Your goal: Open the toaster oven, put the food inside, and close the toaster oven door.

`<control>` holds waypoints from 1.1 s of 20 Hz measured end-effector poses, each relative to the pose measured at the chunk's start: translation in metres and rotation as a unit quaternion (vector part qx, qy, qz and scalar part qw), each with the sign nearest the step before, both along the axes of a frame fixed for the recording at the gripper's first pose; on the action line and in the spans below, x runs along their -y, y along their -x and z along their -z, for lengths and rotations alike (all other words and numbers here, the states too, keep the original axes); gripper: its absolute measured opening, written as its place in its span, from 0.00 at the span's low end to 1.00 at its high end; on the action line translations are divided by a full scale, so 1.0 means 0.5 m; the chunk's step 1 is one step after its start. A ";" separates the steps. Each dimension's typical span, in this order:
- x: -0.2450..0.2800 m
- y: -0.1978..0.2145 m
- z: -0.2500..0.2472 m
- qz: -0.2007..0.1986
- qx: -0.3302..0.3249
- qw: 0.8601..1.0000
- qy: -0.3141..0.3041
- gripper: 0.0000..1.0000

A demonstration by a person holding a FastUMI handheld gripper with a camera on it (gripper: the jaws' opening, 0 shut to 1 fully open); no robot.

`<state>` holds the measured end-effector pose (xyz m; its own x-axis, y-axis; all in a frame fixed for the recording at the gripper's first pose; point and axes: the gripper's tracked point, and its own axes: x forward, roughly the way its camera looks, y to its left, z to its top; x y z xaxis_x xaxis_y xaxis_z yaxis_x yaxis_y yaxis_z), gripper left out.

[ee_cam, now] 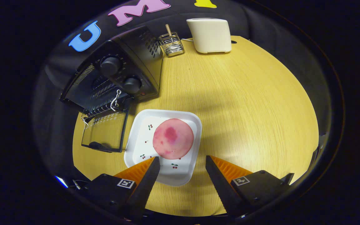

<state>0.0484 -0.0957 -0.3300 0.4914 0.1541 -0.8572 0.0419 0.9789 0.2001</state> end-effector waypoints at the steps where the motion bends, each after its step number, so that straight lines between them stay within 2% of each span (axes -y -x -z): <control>1: -0.001 0.000 0.009 0.001 -0.006 1.000 -0.004 0.97; 3: 0.000 -0.010 0.011 0.004 -0.002 1.000 -0.006 0.86; 4: -0.002 -0.015 0.012 0.005 -0.001 1.000 -0.008 0.75; 5: 0.002 -0.011 0.015 0.002 -0.005 1.000 -0.001 0.73; 6: 0.009 -0.009 0.018 -0.003 -0.005 1.000 0.010 0.60; 8: 0.013 -0.011 0.018 -0.011 -0.002 1.000 0.029 0.54; 9: 0.035 -0.010 0.024 -0.003 0.000 0.999 0.052 0.54; 10: 0.039 -0.010 0.017 0.005 0.000 0.999 0.049 0.26; 11: 0.039 -0.009 0.024 0.007 -0.003 0.999 0.044 0.18; 12: 0.042 -0.006 0.023 0.010 -0.006 0.999 0.043 0.20; 16: 0.042 -0.004 0.022 0.018 -0.008 1.000 0.005 0.08; 19: 0.048 -0.002 0.024 0.068 -0.024 0.995 -0.069 0.05; 22: 0.085 0.006 0.017 0.108 -0.033 0.988 -0.108 0.05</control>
